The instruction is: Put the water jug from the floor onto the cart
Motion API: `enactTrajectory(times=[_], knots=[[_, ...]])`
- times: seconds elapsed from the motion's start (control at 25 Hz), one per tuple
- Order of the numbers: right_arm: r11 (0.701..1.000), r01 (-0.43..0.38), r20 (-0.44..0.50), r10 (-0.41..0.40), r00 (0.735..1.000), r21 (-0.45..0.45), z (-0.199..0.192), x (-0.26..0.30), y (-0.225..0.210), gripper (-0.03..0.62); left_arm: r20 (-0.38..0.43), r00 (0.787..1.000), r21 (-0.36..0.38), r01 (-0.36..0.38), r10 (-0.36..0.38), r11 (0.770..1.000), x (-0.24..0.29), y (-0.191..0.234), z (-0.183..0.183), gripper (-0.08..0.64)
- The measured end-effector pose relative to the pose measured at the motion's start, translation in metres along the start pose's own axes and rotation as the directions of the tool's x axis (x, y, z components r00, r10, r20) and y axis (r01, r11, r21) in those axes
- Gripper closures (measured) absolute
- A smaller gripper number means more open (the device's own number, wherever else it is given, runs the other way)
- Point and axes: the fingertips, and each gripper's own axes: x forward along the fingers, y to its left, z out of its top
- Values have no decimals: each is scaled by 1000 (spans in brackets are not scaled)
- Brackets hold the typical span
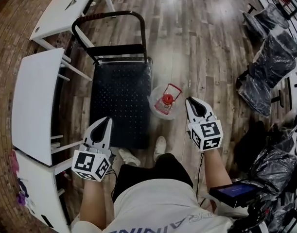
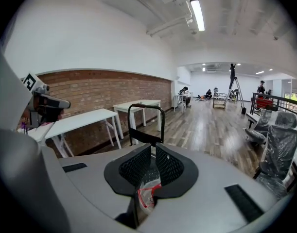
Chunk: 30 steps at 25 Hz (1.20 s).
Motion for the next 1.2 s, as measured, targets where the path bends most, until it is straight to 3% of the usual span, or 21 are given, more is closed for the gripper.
enactTrajectory(times=[0.2, 0.4, 0.64, 0.8, 1.0, 1.2], knots=[[1000, -2, -77, 3, 997, 12, -45, 34, -3, 548, -54, 998, -20, 19, -20, 1000, 16, 6, -33, 558], [1000, -9, -150, 10, 989, 10, -96, 80, -4, 460, -79, 996, -28, 28, -30, 999, 39, 21, -57, 560], [998, -56, -252, 49, 967, -23, -164, 137, 0, 308, -114, 993, -104, -37, 25, 994, 39, 43, -103, 558], [996, -73, -305, 55, 951, -46, -216, 174, -9, 275, -171, 982, -64, -88, 76, 994, 37, 56, -147, 558], [990, -117, -364, 80, 928, -80, -265, 209, -12, 249, -193, 974, -119, -146, 122, 982, 34, 73, -180, 558], [988, -121, -408, 73, 910, -93, -301, 229, -11, 247, -218, 964, -127, -181, 150, 975, 34, 81, -197, 558]])
